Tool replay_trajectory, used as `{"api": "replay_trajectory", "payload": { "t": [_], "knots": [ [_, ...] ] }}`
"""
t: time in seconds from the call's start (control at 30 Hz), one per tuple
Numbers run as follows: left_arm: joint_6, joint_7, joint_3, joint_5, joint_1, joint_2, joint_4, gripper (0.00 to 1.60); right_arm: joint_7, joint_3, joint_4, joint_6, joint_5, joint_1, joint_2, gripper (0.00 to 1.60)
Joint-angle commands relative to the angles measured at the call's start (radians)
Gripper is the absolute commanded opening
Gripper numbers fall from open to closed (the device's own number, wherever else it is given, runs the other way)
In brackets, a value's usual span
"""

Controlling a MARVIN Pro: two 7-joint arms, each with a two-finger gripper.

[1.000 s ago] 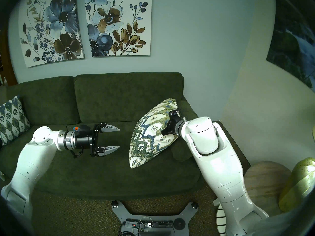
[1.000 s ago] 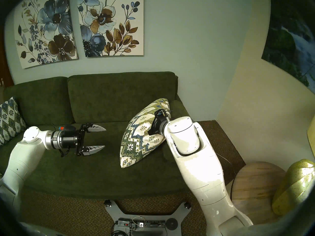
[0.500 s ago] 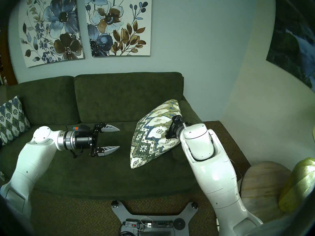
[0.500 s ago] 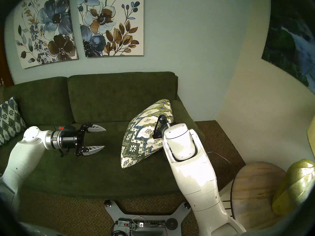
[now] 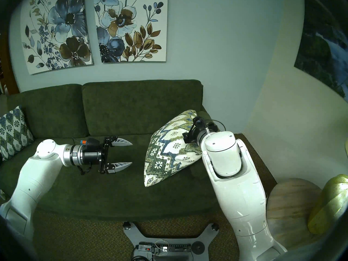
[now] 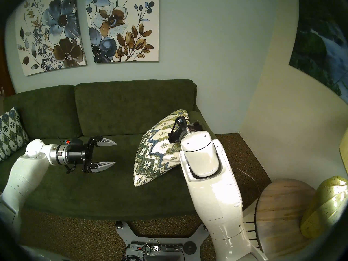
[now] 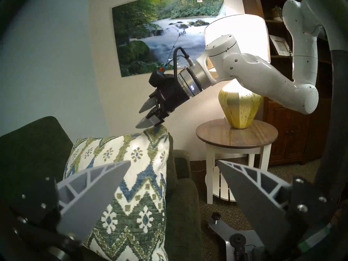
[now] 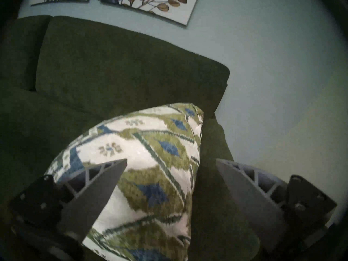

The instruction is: Fix throw pillow on sofa

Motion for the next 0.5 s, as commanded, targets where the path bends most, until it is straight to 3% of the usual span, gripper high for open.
{"api": "replay_trajectory", "payload": {
  "t": [0.0, 0.47],
  "knots": [
    [0.001, 0.001, -0.003, -0.010, -0.008, 0.003, -0.006, 1.60, 0.013, -0.046, -0.117, 0.000, -0.014, -0.024, -0.013, 1.60],
    [-0.007, 0.001, 0.001, -0.005, -0.005, 0.007, -0.007, 1.60, 0.066, -0.155, -0.330, 0.000, -0.012, -0.234, 0.133, 1.60]
  ]
}}
